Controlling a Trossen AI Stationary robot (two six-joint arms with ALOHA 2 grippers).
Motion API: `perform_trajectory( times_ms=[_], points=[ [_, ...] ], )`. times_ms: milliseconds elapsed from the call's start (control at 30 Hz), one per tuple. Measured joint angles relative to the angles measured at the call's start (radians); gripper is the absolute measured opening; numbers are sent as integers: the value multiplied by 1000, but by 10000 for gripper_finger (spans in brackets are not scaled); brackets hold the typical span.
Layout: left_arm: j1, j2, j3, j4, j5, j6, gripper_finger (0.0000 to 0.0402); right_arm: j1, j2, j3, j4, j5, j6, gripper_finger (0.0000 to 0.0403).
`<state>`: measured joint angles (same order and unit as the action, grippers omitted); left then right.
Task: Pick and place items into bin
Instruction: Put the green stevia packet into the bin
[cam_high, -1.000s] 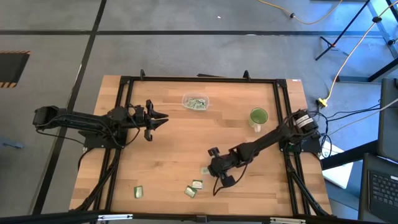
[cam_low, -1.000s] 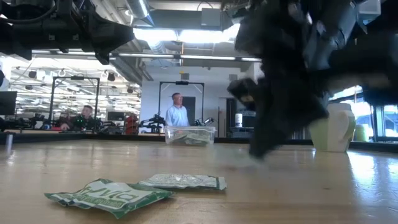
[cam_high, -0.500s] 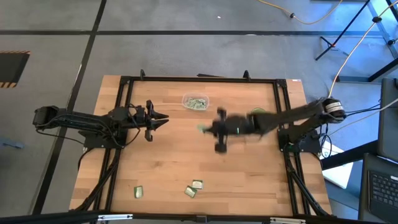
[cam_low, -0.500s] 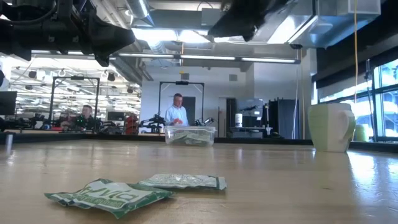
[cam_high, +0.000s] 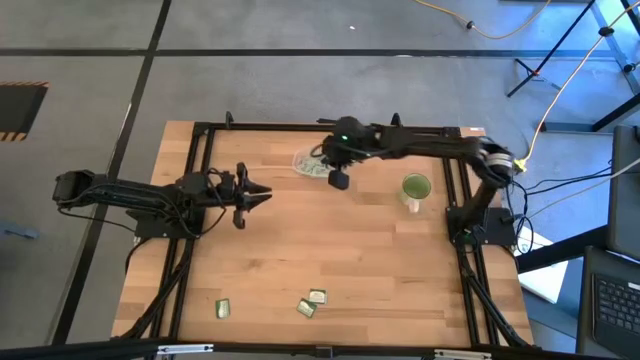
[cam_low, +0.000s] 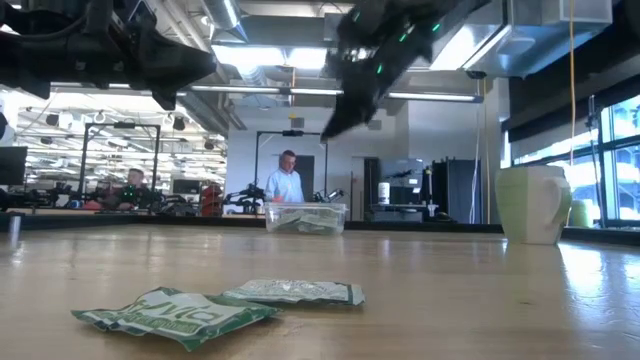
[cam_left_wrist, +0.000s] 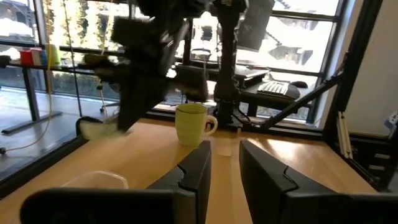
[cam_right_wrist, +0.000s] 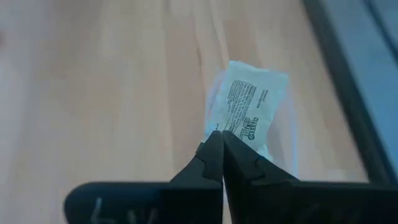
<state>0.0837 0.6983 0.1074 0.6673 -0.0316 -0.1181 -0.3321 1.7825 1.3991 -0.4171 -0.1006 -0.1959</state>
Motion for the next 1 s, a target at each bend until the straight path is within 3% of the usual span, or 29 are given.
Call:
perform_trajectory(
  times_ms=[333, 1000],
  points=[
    [0, 0, 0, -35, 25, -26, 77, -64, 224, 117, -58, -6, -50, 0],
    [0, 0, 0, -97, 26, -30, 77, -69, 242, 118, -78, -6, 53, 0]
  ],
)
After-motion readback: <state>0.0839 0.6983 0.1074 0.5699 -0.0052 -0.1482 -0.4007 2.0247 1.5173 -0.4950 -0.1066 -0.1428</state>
